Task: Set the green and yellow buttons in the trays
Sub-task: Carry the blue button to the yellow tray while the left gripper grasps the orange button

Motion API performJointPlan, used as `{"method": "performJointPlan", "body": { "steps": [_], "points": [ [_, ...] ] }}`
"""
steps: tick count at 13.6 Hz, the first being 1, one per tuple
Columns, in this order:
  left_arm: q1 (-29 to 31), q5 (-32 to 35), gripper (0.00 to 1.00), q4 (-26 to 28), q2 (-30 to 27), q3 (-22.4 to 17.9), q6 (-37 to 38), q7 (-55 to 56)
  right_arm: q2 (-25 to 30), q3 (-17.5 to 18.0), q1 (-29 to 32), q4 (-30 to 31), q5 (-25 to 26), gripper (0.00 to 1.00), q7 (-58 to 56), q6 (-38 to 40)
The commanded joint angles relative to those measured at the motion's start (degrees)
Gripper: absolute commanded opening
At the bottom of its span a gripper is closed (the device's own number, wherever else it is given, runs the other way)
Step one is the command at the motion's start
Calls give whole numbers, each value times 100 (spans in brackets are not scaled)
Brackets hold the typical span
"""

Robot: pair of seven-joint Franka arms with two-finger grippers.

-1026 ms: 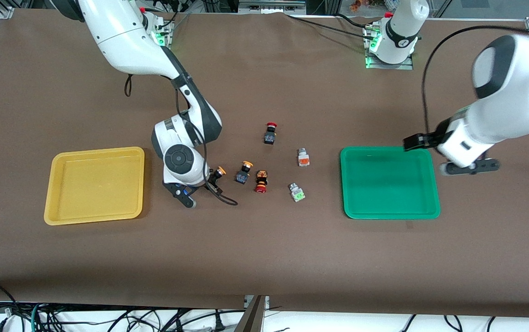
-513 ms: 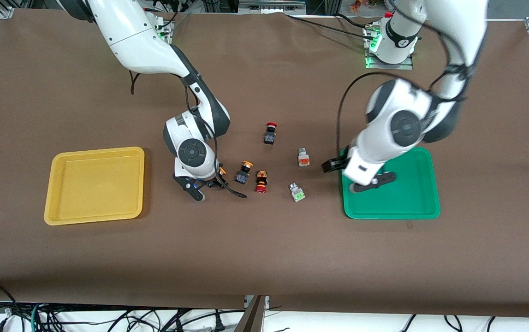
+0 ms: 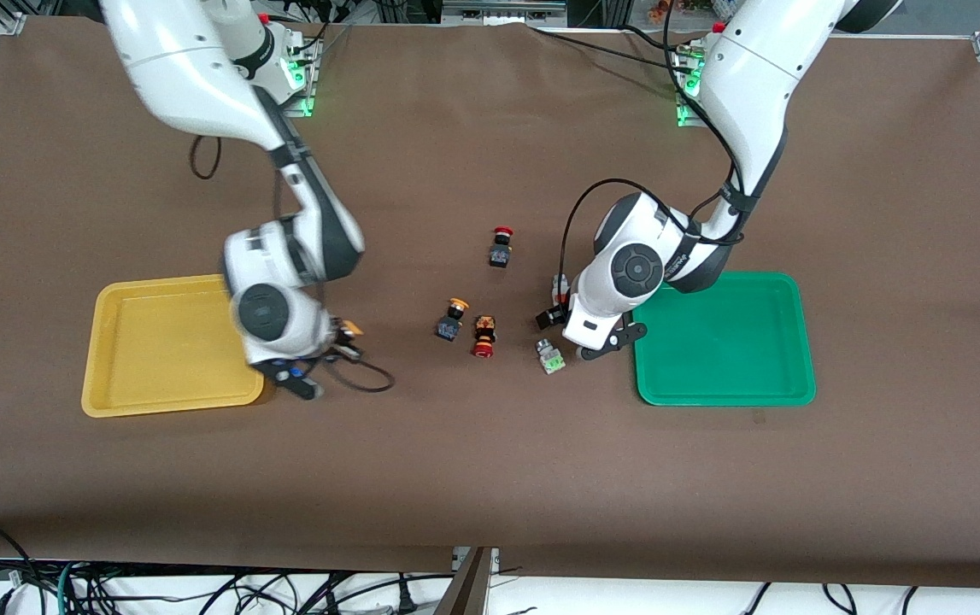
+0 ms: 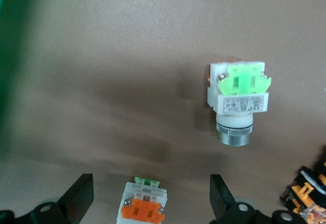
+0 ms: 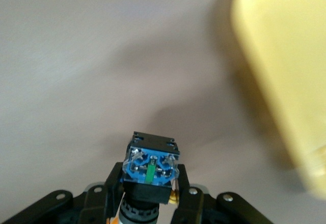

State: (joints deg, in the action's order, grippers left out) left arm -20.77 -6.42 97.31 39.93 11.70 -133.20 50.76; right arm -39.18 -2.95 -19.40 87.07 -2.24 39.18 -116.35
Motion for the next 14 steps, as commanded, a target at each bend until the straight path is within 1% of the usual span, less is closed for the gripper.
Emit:
{"method": "performJointPlan", "body": {
  "steps": [1,2,4,6,7,8,9,10,11,12,14],
  "points": [
    [-198,26,100,24,75,-54,39,83,262,58,908,117,-75,0,-1925,630],
    [-277,26,100,173,93,-54,40,83,262,-55,1173,152,-49,0,-2619,692],
    [-357,26,100,384,24,-54,48,91,210,-432,1517,240,-48,0,-4052,632],
    [-357,26,100,420,14,-63,57,65,122,-504,1956,249,-40,0,-4908,553],
    [-366,35,58,420,14,-63,57,13,95,-504,2080,284,-40,0,-5112,544],
    [-366,44,25,412,23,-63,57,12,69,-504,2177,345,-40,0,-5235,509],
    [-357,44,7,377,6,-72,83,12,42,-504,2204,476,-31,0,-5315,334],
    [-340,44,0,359,-3,-80,92,12,42,-513,2221,591,-31,21,-5394,115],
    [-322,44,0,350,-12,-80,93,12,7,-513,2256,618,-31,79,-5404,43],
    [-305,44,0,324,-38,-89,101,12,7,-505,2283,583,-40,100,-5395,69],
    [-209,44,0,263,-231,-185,101,21,86,-417,2196,426,-75,100,-5325,113]
  ]
}}
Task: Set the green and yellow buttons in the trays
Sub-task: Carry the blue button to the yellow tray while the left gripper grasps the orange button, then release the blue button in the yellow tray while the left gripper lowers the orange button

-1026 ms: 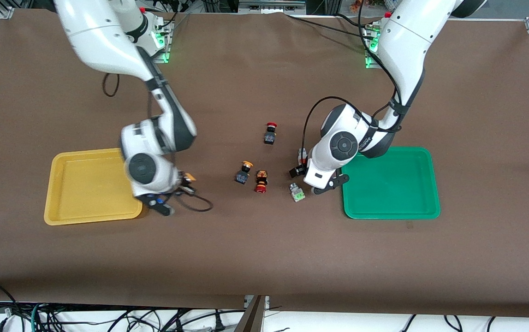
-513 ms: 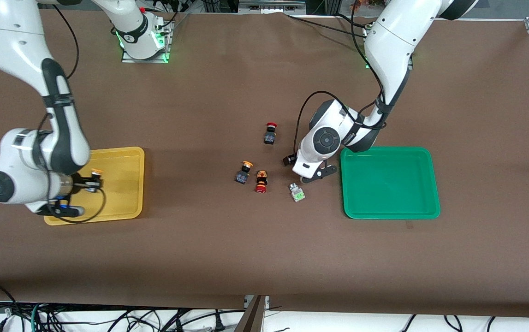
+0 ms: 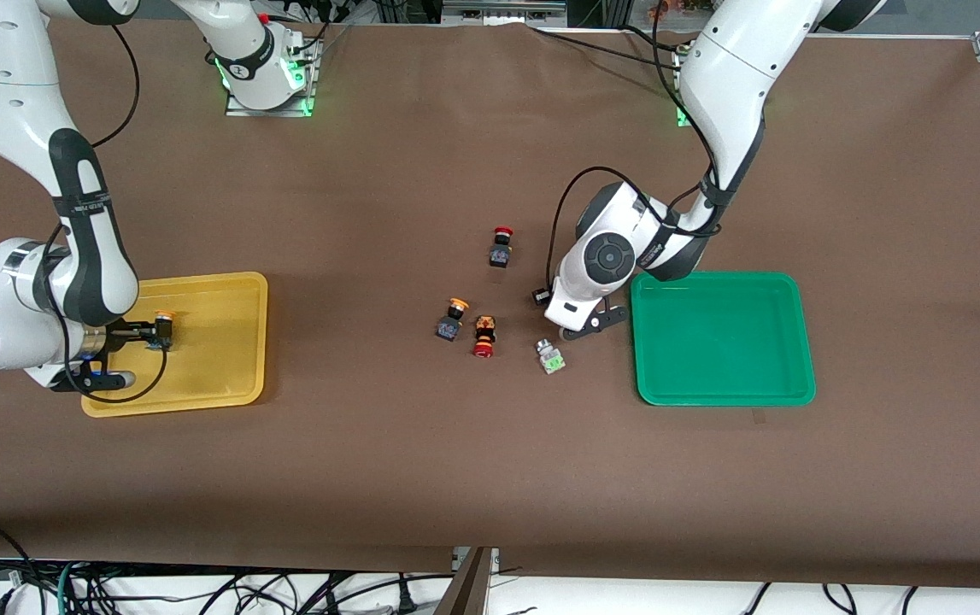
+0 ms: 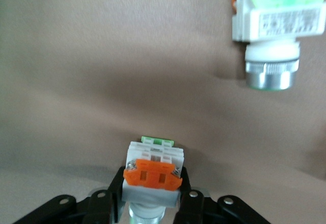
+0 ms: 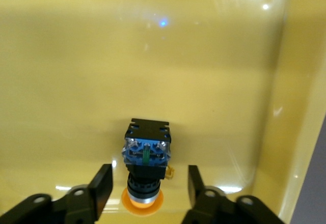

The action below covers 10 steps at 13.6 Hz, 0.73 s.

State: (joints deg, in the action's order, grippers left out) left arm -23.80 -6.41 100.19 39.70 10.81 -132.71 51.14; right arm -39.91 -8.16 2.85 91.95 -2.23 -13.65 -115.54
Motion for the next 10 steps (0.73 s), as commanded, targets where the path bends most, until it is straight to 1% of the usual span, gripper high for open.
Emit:
{"method": "performJointPlan", "body": {
  "steps": [1,2,3,4,5,6,7,8,9,10],
  "points": [
    [322,43,0,-156,-295,-132,252,-217,272,217,-135,-141,-84,100,-6,180],
    [585,43,0,-323,-400,-115,724,-715,360,357,-240,-220,-85,100,229,338],
    [866,43,0,-489,-436,-115,1173,-1224,378,498,-424,-291,-93,100,788,409],
    [1130,43,0,-500,-454,-115,1430,-1725,378,604,-643,-326,-85,100,1516,410],
    [1324,52,4,-456,-454,-132,1493,-2122,378,683,-898,-327,-85,100,2237,392],
    [1448,235,15,-369,-437,-228,1502,-2430,378,710,-1179,-327,-93,100,2844,340],
    [1632,672,17,-212,-410,-324,1485,-2686,361,719,-1503,-335,-93,100,3442,279],
    [1868,902,22,-79,-375,-325,1441,-2854,317,719,-1829,-396,-111,100,4048,87],
    [2027,931,43,-35,-271,-317,1432,-2968,282,719,-2119,-406,-259,100,4629,-115],
    [2055,931,75,-60,-165,-317,1432,-3048,203,719,-2400,-406,-426,100,5078,-309]
  ]
}}
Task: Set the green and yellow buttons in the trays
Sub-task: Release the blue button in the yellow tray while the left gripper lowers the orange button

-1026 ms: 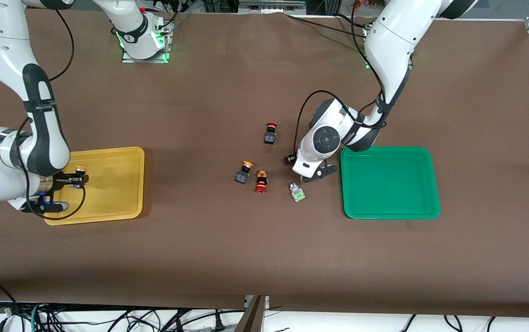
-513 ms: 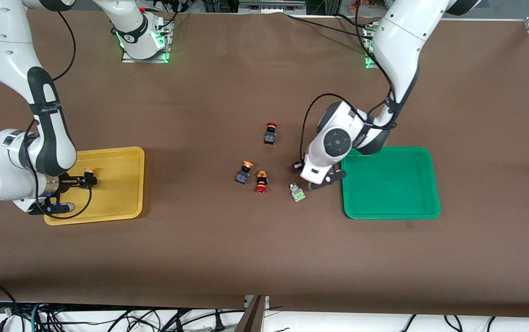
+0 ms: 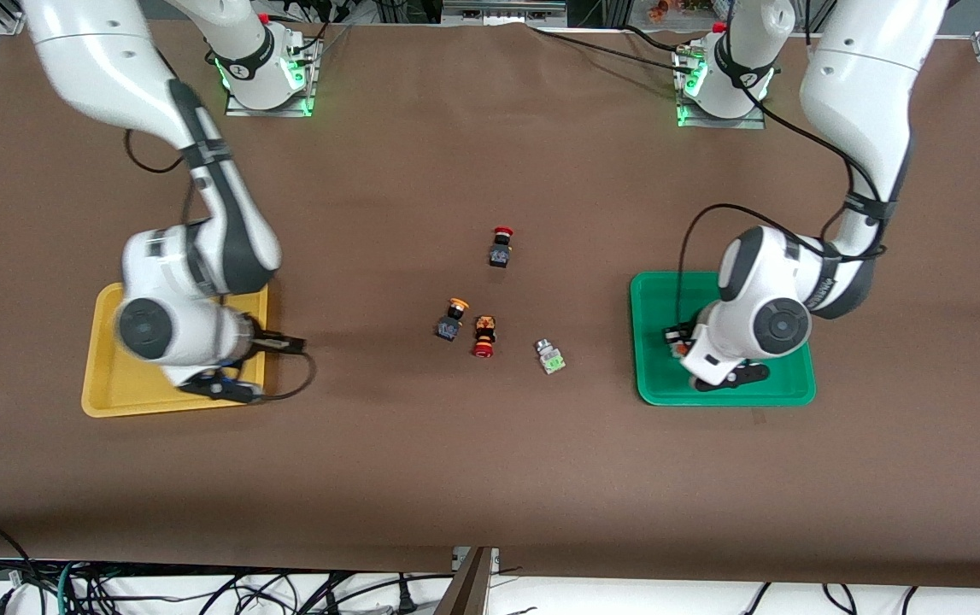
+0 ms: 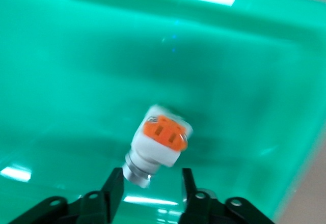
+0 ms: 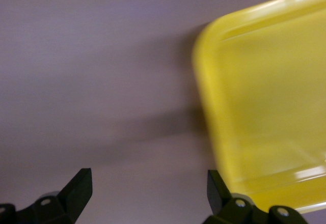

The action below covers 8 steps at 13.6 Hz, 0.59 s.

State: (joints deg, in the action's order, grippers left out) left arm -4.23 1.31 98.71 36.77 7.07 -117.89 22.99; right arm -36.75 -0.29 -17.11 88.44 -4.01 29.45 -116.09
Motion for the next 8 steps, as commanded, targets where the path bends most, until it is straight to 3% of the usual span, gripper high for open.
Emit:
{"method": "performJointPlan", "body": {
  "steps": [1,3,5,8],
  "points": [
    [97,168,100,43,146,58,-49,-260,-174,-68,-677,-55,-336,100,1138,-395],
    [2,81,100,-271,94,93,38,-208,-324,-68,-1073,-73,-337,100,1912,-773],
    [-87,-181,100,-999,172,417,248,-7,-447,-68,-1398,-81,-337,100,2528,-1291],
    [-674,-359,100,-1940,900,418,57,783,-614,-76,-1795,-90,-319,100,3074,-1723]
  ]
}}
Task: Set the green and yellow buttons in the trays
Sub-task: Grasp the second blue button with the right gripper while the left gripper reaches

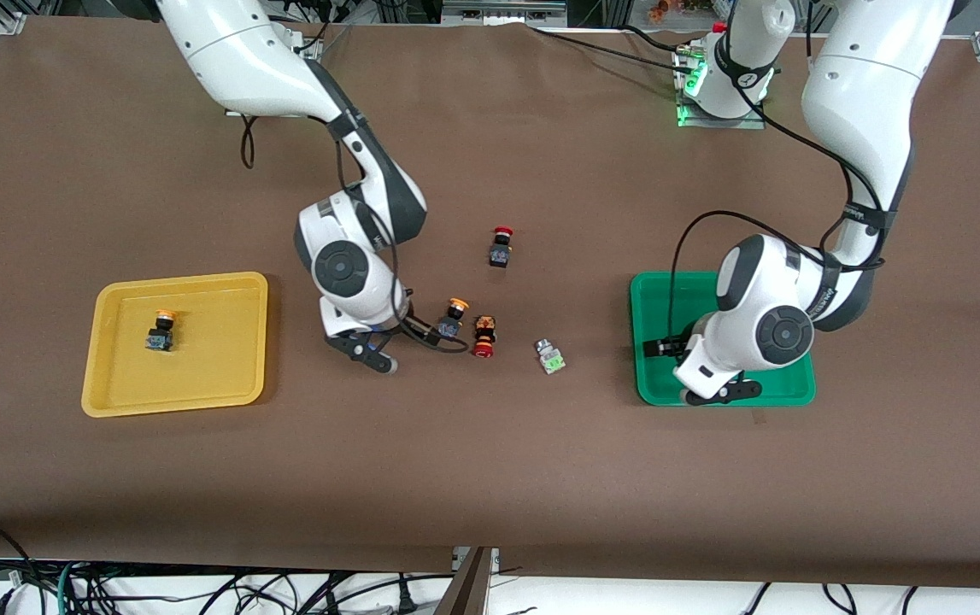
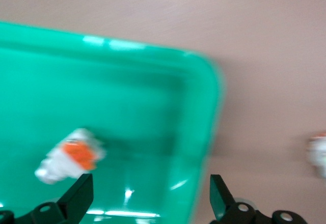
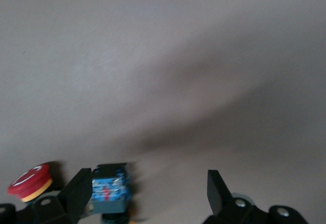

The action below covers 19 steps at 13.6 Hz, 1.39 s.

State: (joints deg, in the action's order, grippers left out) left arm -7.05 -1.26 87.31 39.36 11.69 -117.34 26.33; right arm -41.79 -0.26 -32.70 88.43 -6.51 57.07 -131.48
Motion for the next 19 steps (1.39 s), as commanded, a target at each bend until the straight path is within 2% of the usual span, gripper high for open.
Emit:
{"method": "performJointPlan", "body": {
  "steps": [1,4,6,8,11,12,13,14,15,16,18,19],
  "points": [
    [-550,-103,100,-1030,817,-44,-182,818,-127,-79,-281,-98,-70,100,357,-220],
    [-1156,-68,100,-1137,1318,-88,-1209,1549,-206,-79,-413,-124,-44,100,506,-220],
    [-1368,89,100,-1129,1477,-193,-1807,1534,-277,-88,-501,-124,-35,100,524,-316],
    [-1483,258,100,-1207,1522,-211,-1933,1629,-356,-88,-518,-124,-26,100,524,-430],
    [-1413,-58,100,-1279,1530,-203,-1915,1929,-417,-88,-518,-124,-8,100,515,-528],
    [-1439,-59,100,-1226,1522,-203,-1924,1894,-444,-88,-510,-124,-8,94,498,-571],
    [-1404,-76,100,-1182,1504,-159,-1863,1911,-453,-97,-510,-124,-8,69,463,-624],
    [-1422,-164,100,-1164,1478,-115,-1732,1946,-461,-97,-501,-124,-17,37,463,-668],
    [-1430,-399,100,-1164,1478,-89,-1565,1955,-462,-97,-475,-124,-17,15,428,-677],
    [-1457,-550,100,-1173,1469,-88,-1555,1964,-453,-105,-457,-133,-17,0,367,-677],
    [-1404,-569,100,-1155,1460,-88,-1502,1877,-444,-132,-448,-185,-8,0,322,-668],
    [-1387,-543,94,-1155,1460,-88,-1494,1859,-409,-210,-413,-255,-17,0,174,-599]
  ]
}}
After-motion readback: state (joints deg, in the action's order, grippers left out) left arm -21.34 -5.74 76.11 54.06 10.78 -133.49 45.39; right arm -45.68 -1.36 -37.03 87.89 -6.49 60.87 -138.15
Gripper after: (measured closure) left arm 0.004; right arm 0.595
